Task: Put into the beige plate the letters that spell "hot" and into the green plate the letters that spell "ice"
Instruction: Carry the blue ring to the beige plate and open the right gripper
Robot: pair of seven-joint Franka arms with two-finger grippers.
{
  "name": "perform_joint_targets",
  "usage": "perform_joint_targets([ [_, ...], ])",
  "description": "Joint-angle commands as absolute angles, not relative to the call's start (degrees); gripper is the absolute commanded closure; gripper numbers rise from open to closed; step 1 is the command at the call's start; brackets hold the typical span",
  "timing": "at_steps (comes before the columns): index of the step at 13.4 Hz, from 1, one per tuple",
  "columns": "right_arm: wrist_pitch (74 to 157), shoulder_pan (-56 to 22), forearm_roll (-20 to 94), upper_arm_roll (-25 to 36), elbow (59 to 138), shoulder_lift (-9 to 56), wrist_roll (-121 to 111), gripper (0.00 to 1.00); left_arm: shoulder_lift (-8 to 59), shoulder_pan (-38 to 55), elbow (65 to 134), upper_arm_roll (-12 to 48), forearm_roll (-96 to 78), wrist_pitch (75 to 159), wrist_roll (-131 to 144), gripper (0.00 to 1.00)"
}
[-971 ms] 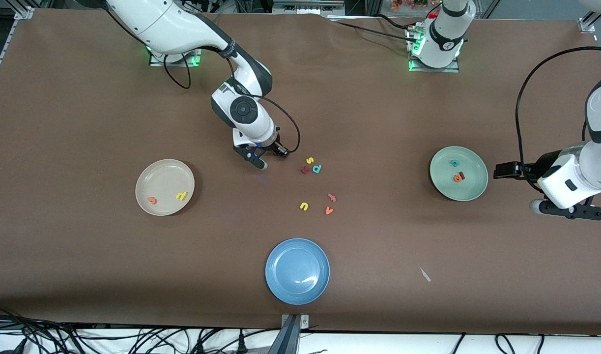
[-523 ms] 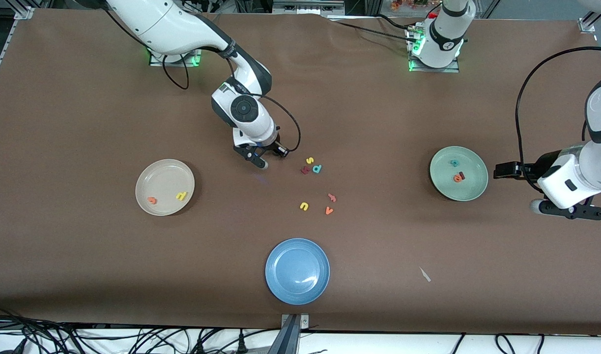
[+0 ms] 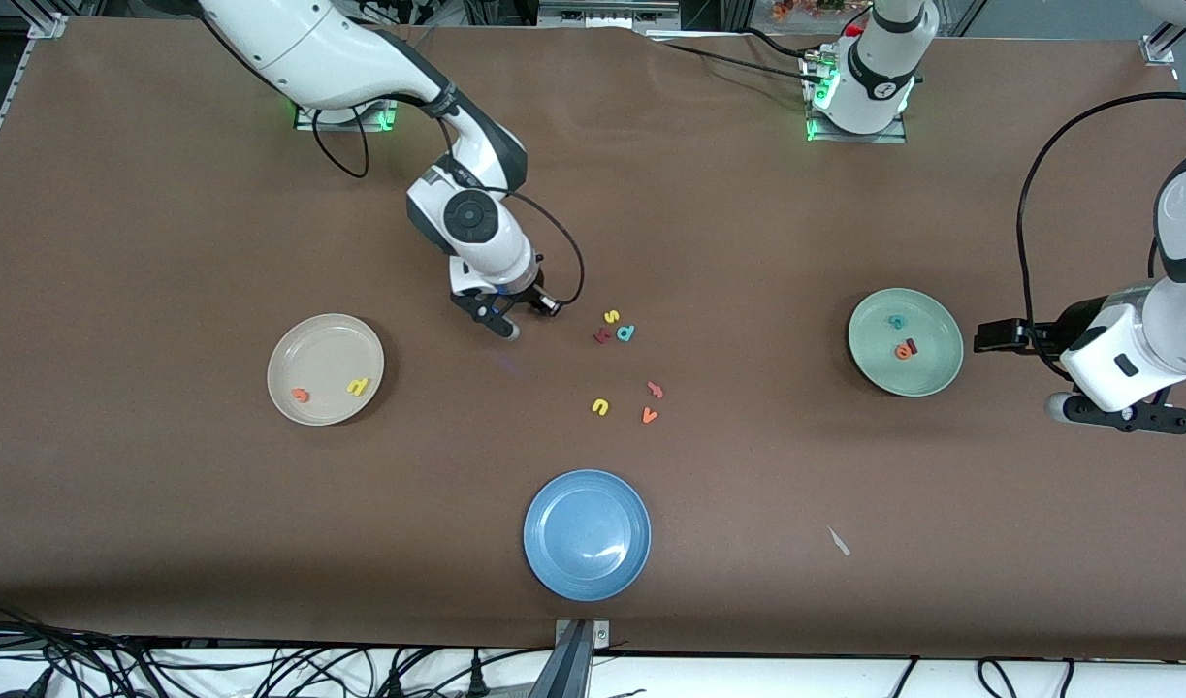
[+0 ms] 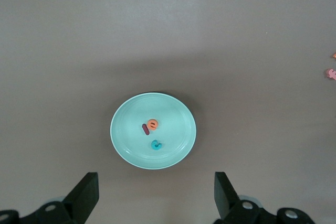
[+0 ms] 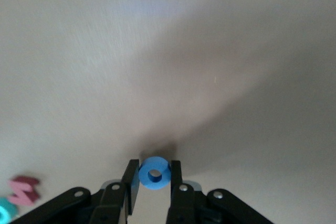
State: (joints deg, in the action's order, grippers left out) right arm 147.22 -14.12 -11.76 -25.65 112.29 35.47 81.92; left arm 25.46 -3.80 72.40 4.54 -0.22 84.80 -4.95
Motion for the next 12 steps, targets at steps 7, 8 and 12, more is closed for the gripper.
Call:
perform_joint_targets([
  [7, 126.0, 7.2, -12.2, -30.7, 114.2, 22.3, 54.6, 0.91, 25.0, -3.8, 72.9, 4.3, -0.1, 84.8, -6.4, 0.03],
  [8, 125.3, 9.6, -12.1, -30.3, 114.2, 22.3, 50.1, 0.91, 25.0, -3.9, 72.9, 4.3, -0.1, 84.8, -7.0, 0.03],
  [12, 125.9, 13.7, -12.3, -24.4, 113.8, 22.9, 36.5, 0.89, 24.4, -3.9, 73.7, 4.2, -0.1, 84.8, -9.1, 0.03],
])
